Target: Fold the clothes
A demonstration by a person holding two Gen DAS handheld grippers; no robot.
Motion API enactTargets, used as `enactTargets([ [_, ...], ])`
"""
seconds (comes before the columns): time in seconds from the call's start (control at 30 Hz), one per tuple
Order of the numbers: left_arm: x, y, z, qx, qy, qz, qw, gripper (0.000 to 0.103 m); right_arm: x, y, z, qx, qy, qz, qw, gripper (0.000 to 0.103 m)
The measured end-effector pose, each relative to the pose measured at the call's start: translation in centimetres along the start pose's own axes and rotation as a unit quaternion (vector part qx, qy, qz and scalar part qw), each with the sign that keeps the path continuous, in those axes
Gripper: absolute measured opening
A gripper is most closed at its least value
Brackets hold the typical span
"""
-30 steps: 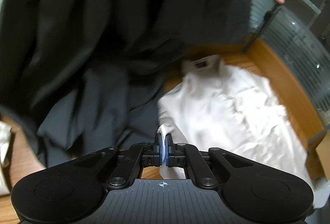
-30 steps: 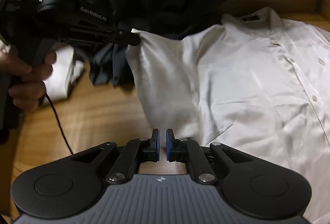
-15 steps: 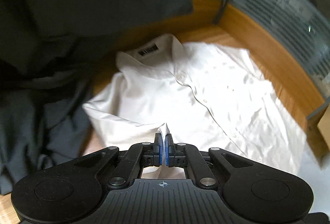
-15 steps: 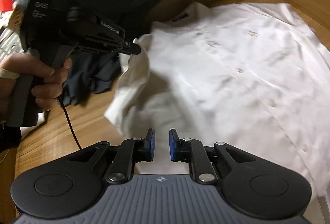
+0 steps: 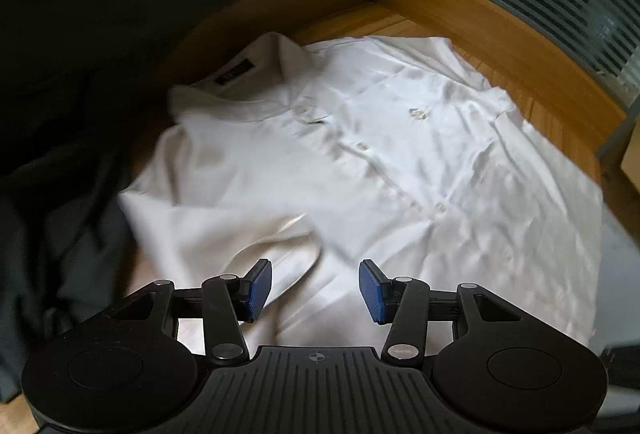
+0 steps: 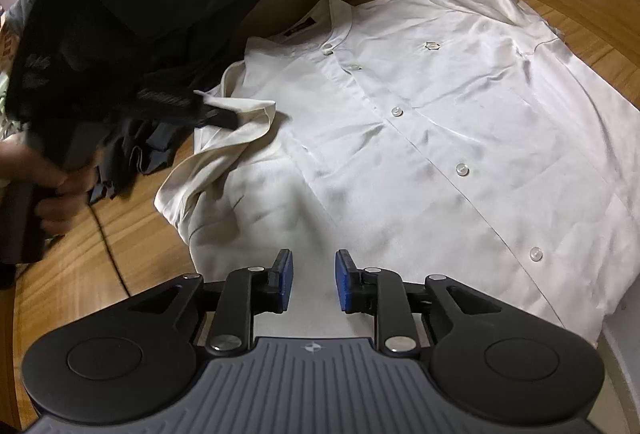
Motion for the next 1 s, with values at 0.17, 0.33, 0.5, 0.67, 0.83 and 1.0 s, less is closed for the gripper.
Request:
enactTargets([
  [0.17, 1.1, -3.7, 3.0, 0.028, 0.023, 0.024, 0.9991, 0.051, 0.4, -1.2, 0.1, 0.007, -0.003, 0.011, 1.0, 0.028],
  [0.33, 0.8, -6.5, 4.7, 0.051, 0.034, 0.041, 0.9973, 0.051, 0.8, -2.7, 0.3, 0.016, -0.008, 0.025, 1.0, 0.03],
  [0.5, 0.0, -6.4, 5.1, 0.039, 0.032, 0.038, 0.998, 0.051, 1.0, -4.6, 0.6, 0.037, -0.016, 0.058, 0.998, 0.036],
  [0.67, -1.8, -4.3, 4.3, -0.001, 0.021, 0.024, 0.9995, 0.052, 1.2, -7.1, 1.3, 0.07, -0.033, 0.087, 0.993, 0.037],
  [0.83, -4.0, -2.5, 3.1, -0.035, 0.022, 0.021, 0.9989, 0.052, 1.6, -9.7, 2.4, 0.096, -0.052, 0.098, 0.989, 0.042],
  [1.0, -5.4, -1.4, 2.4, -0.054, 0.025, 0.014, 0.9981, 0.052, 2.1, -12.1, 3.3, 0.122, -0.071, 0.103, 0.985, 0.046],
])
Point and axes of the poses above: each gripper's, at about its wrist camera, not at the fingertips, and x roughly against the way its jaws point, z to its left, y to its top, the point moved 3 cm from there along -x, roughly the way its jaws point, and after that the axes turned 7 degrees about -x, right-handed, at the moved point
